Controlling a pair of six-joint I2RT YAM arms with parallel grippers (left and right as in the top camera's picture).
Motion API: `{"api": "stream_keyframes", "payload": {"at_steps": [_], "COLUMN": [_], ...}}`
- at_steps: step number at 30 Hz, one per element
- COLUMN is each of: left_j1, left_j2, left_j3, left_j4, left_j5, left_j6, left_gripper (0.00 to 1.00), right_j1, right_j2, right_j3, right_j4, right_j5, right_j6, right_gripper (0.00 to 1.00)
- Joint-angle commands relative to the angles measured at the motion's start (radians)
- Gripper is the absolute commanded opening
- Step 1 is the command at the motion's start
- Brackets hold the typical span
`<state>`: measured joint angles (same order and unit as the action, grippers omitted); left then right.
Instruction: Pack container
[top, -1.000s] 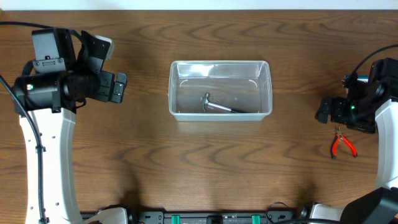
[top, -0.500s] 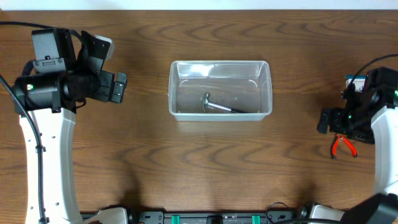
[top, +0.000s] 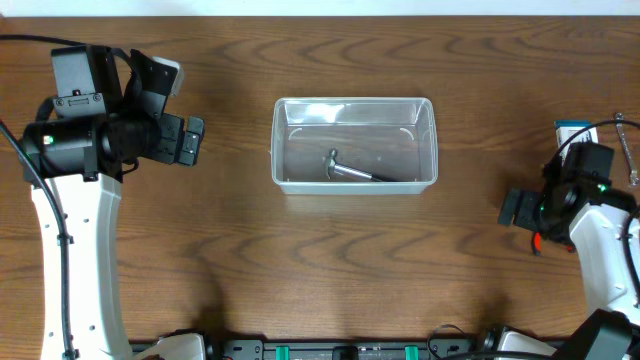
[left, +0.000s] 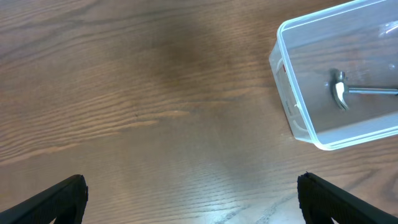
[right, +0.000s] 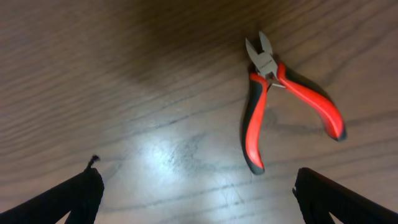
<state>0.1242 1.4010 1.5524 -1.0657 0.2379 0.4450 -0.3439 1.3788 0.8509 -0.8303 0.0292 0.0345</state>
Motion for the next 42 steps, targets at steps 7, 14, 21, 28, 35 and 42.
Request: {"api": "stream_keyframes", "payload": {"at_steps": [7, 14, 21, 28, 35, 42], "left_j1": [0.006, 0.006, 0.006, 0.006, 0.006, 0.006], "left_j2": [0.004, 0.004, 0.004, 0.004, 0.004, 0.004], "left_j3": [0.001, 0.001, 0.001, 0.001, 0.001, 0.001], "left_j4": [0.002, 0.002, 0.002, 0.002, 0.002, 0.002], "left_j5": [0.012, 0.012, 0.013, 0.012, 0.012, 0.013], "left_j6": [-0.002, -0.002, -0.002, -0.002, -0.002, -0.002], "left_gripper": [0.98, 0.98, 0.98, 0.98, 0.98, 0.98], "right_j1": [-0.011, -0.033, -0.075, -0.096, -0.096, -0.096], "right_j2": [-0.002, -0.002, 0.015, 0.116, 0.209, 0.232], "right_j3": [-0.038, -0.038, -0.038, -0.036, -0.034, -0.033], "right_j4": [0.087, 0.113, 0.105, 0.103, 0.148, 0.184], "right_j5": [0.017, -0.004, -0.004, -0.037, -0.090, -0.085], "right_j6": [-0.085, -0.081, -0.103, -0.109, -0.179, -0.211], "right_gripper": [0.99, 0.99, 0.99, 0.99, 0.99, 0.99]}}
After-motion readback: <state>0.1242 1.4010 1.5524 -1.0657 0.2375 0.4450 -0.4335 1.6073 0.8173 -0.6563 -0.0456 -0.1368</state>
